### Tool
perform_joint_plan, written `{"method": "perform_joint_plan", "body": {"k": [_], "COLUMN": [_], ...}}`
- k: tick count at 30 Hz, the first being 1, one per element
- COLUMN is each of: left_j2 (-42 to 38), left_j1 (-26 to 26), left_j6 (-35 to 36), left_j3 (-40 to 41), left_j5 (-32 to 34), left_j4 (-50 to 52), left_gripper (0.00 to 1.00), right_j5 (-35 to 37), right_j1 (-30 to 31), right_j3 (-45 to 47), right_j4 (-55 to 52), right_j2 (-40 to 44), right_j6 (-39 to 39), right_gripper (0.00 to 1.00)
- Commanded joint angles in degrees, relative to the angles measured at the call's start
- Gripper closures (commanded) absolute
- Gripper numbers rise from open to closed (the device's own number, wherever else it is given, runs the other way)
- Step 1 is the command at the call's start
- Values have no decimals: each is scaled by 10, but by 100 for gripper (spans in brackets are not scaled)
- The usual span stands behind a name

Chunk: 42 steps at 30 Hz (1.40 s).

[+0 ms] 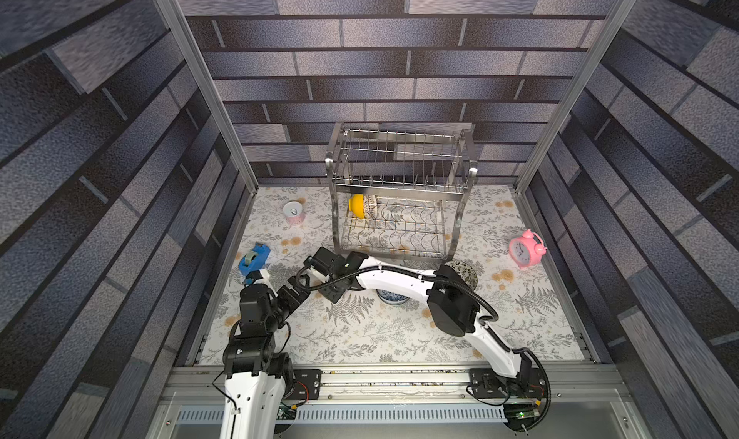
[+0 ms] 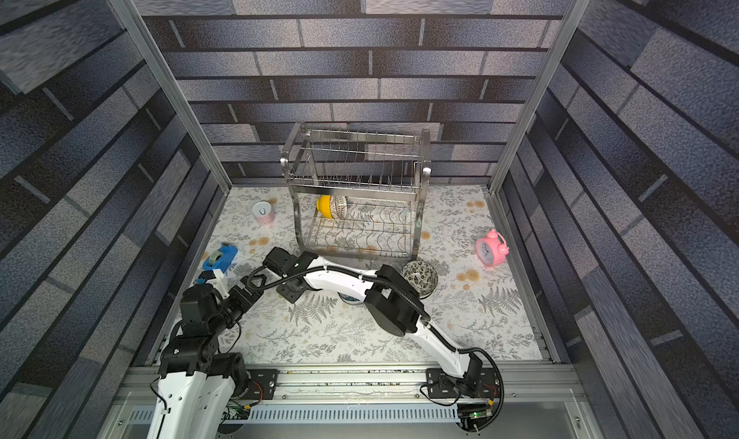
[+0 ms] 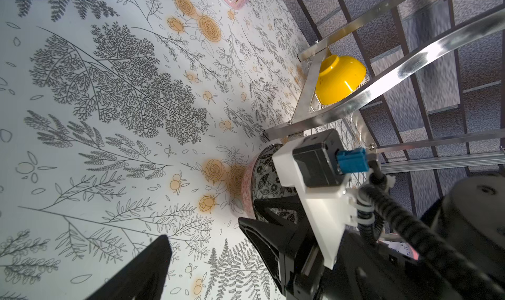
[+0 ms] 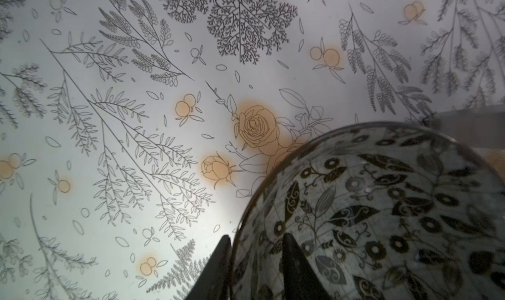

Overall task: Load bowls into a dish rack
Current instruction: Pick up the bowl from the center of the table.

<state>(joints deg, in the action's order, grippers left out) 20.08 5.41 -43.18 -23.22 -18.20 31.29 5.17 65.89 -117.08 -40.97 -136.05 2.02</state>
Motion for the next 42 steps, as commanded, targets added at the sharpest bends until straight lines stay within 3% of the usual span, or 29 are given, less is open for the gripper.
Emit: {"method": "perform_joint_plan", "body": {"k": [1,6,10,21,33,42], "left_j2": [3,5,6,41,88,112], "left_j1": [6,11,17,18,12,-39], "left_j6": [-3,0,5,22,48,63], "left_j3": [6,5,5,6,-2,-31], "left_j5": [-21,-29,-33,-82,-176,-217], "left_j4": [-11,-11,-11,-69,-156,-206], "left_gripper": [0,0,0,0,0,0], "right_j5": [9,6,7,4,-114,-173], "right_j1": [6,6,6,5,-50,-94], "right_j3": [-20,-22,-21,18,169,237], "right_j4": [-28,-27,-27,-2,135,203], "right_j2": [-19,-17,-13,40,185,255], "right_j6": [-3,1,2,30,137,185], "right_gripper": [70,82,100,100,100,100]}}
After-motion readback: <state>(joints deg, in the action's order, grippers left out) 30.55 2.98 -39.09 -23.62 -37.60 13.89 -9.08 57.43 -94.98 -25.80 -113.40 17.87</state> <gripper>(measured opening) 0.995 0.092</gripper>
